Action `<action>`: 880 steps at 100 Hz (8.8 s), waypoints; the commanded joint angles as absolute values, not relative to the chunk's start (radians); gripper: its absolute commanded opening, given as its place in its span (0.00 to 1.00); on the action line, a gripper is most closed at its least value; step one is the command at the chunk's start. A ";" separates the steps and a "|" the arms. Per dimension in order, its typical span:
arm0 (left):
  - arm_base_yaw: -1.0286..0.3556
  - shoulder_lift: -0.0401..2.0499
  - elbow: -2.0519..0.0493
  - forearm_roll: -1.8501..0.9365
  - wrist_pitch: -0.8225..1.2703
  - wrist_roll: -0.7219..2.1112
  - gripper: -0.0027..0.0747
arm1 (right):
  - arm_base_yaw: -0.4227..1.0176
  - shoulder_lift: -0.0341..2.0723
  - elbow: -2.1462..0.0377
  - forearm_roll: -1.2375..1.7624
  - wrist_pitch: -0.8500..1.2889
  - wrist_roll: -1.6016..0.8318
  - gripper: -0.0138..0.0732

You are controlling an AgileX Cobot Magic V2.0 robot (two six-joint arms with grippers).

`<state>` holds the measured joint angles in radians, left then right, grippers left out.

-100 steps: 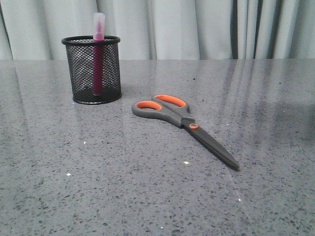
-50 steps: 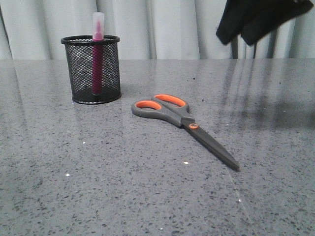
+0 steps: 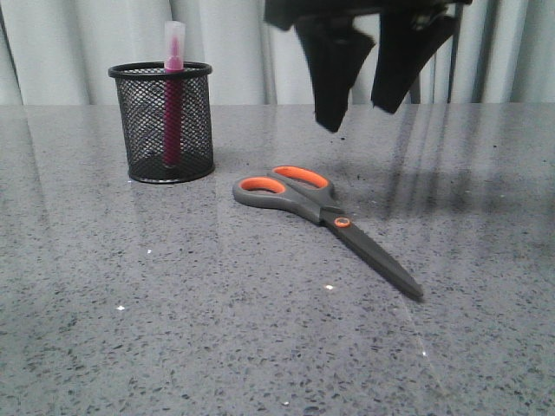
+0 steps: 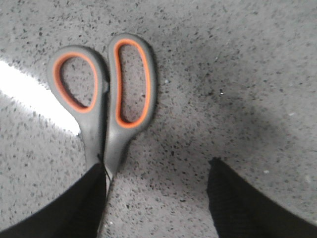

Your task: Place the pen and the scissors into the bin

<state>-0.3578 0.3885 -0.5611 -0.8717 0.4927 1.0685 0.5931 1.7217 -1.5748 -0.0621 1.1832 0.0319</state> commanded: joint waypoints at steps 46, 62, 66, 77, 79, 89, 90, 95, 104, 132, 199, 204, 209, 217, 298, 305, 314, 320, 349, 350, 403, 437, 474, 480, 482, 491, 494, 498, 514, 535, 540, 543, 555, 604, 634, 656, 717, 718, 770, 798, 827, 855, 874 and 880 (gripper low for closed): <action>-0.397 0.400 -0.578 -0.929 0.494 1.056 0.01 | 0.622 1.828 -1.622 0.080 1.199 0.080 0.62; -0.397 0.400 -0.578 -0.929 0.500 1.056 0.01 | 0.622 1.852 -1.620 0.057 1.158 0.119 0.62; -0.397 0.400 -0.578 -0.929 0.502 1.056 0.01 | 0.621 1.853 -1.620 0.053 1.160 0.119 0.62; -0.397 0.400 -0.578 -0.929 0.524 1.056 0.01 | 0.621 1.867 -1.620 -0.018 1.179 0.156 0.62; -0.397 0.400 -0.578 -0.929 0.529 1.056 0.01 | 0.621 1.870 -1.620 -0.024 1.185 0.158 0.62; -0.397 0.400 -0.578 -0.929 0.538 1.056 0.01 | 0.621 1.887 -1.620 -0.016 1.180 0.158 0.61; -0.397 0.400 -0.578 -0.929 0.538 1.056 0.01 | 0.621 1.889 -1.620 -0.017 1.180 0.158 0.61; -0.397 0.400 -0.578 -0.929 0.538 1.056 0.01 | 0.623 1.897 -1.620 -0.012 1.178 0.158 0.58; -0.397 0.400 -0.578 -0.929 0.538 1.056 0.01 | 0.625 1.914 -1.620 -0.011 1.176 0.158 0.47; -0.397 0.400 -0.578 -0.929 0.540 1.056 0.01 | 0.632 1.924 -1.620 -0.008 1.139 0.158 0.08; -0.397 0.400 -0.578 -0.929 0.592 1.054 0.01 | 0.632 1.519 -1.623 -0.071 1.007 0.190 0.08; -0.397 0.400 -0.578 -0.929 0.590 1.054 0.01 | 0.633 1.484 -1.623 -0.066 0.937 0.190 0.08; -0.397 0.400 -0.578 -0.929 0.590 1.054 0.01 | 0.633 1.457 -1.623 -0.060 0.852 0.190 0.08; -0.397 0.400 -0.578 -0.929 0.580 1.054 0.01 | 0.633 1.438 -1.623 -0.057 0.688 0.190 0.08; -0.397 0.400 -0.578 -0.970 0.622 1.054 0.01 | 0.709 1.806 -1.612 -0.281 -0.318 0.190 0.08; -0.397 0.400 -0.578 -0.970 0.627 1.054 0.01 | 0.700 1.816 -1.612 -0.276 -0.318 0.190 0.08; -0.397 0.400 -0.578 -0.970 0.627 1.054 0.01 | 0.693 1.818 -1.608 -0.276 -0.318 0.190 0.08; -0.397 0.400 -0.578 -0.969 0.627 1.054 0.01 | 0.689 1.816 -1.593 -0.276 -0.334 0.190 0.08; -0.397 0.400 -0.555 -0.965 0.625 1.054 0.01 | 0.673 1.812 -1.445 -0.237 -0.501 0.188 0.08; -0.397 0.400 -0.555 -0.965 0.625 1.054 0.01 | 0.671 1.812 -1.436 -0.237 -0.516 0.188 0.08; -0.397 0.400 -0.535 -0.965 0.547 1.054 0.01 | 0.612 1.831 -1.264 -0.197 -0.687 0.188 0.08; -0.397 0.400 -0.535 -0.965 0.549 1.054 0.01 | 0.612 1.891 -1.264 -0.197 -0.685 0.188 0.08; -0.397 0.400 -0.535 -0.965 0.557 1.054 0.01 | 0.613 1.900 -1.264 -0.197 -0.755 0.190 0.08; -0.397 0.400 -0.535 -0.965 0.557 1.054 0.01 | 0.613 1.900 -1.264 -0.197 -0.737 0.190 0.08; -0.397 0.400 -0.535 -0.965 0.557 1.054 0.01 | 0.613 1.900 -1.264 -0.197 -0.724 0.190 0.08; -0.397 0.400 -0.535 -0.965 0.557 1.054 0.01 | 0.613 1.900 -1.264 -0.197 -0.677 0.190 0.08; -0.397 0.400 -0.535 -0.965 0.557 1.054 0.01 | 0.613 1.900 -1.264 -0.197 -0.673 0.190 0.08; -0.397 0.400 -0.535 -0.965 0.557 1.054 0.01 | 0.613 1.900 -1.264 -0.197 -0.669 0.190 0.09; -0.397 0.400 -0.535 -0.965 0.557 1.054 0.01 | 0.613 1.900 -1.264 -0.197 -0.669 0.190 0.26; -0.397 0.400 -0.535 -0.965 0.557 1.054 0.01 | 0.613 1.900 -1.264 -0.197 -0.669 0.190 0.55; -0.397 0.400 -0.535 -0.965 0.557 1.054 0.01 | 0.613 1.900 -1.264 -0.197 -0.669 0.190 0.58; -0.397 0.400 -0.535 -0.965 0.557 1.054 0.01 | 0.613 1.900 -1.264 -0.197 -0.669 0.190 0.59; -0.397 0.400 -0.535 -0.965 0.557 1.054 0.01 | 0.613 1.900 -1.264 -0.197 -0.667 0.190 0.59; -0.397 0.400 -0.535 -0.965 0.555 1.054 0.01 | 0.613 1.835 -1.264 -0.197 -0.760 0.190 0.59; -0.397 0.376 -0.535 -0.982 0.296 1.054 0.01 | 0.613 1.603 -1.260 -0.219 -0.510 0.190 0.12; -0.397 0.277 -0.533 -1.007 0.234 1.021 0.01 | 0.613 1.293 -1.061 -0.336 -0.359 0.190 0.08; -0.397 0.200 -0.533 -1.013 0.246 1.016 0.01 | 0.611 0.273 -0.471 -0.358 0.412 0.190 0.08; -0.397 0.200 -0.533 -1.013 0.246 1.016 0.01 | 0.611 0.260 -0.471 -0.358 0.419 0.190 0.08; -0.397 0.200 -0.533 -1.013 0.266 1.016 0.01 | 0.611 0.188 -0.471 -0.350 0.527 0.190 0.08; -0.397 0.200 -0.533 -1.013 0.266 1.016 0.01 | 0.611 0.188 -0.471 -0.350 0.527 0.190 0.08; -0.393 0.200 -0.533 -0.942 0.250 1.016 0.01 | 0.611 0.188 -0.471 -0.350 0.527 0.190 0.08; -0.393 0.200 -0.435 -0.093 0.111 0.182 0.01 | 0.611 0.188 -0.471 -0.350 0.527 0.190 0.08; -0.393 0.200 -0.272 0.233 -0.006 -0.193 0.01 | 0.611 0.188 -0.471 -0.350 0.527 0.190 0.08; -0.393 0.189 -0.219 0.195 0.000 -0.191 0.01 | 0.611 0.188 -0.471 -0.350 0.527 0.190 0.08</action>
<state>-0.3873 0.1875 -0.2578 0.1830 0.0930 -0.1283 0.6166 0.1759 -0.4460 -0.3316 0.5930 0.1984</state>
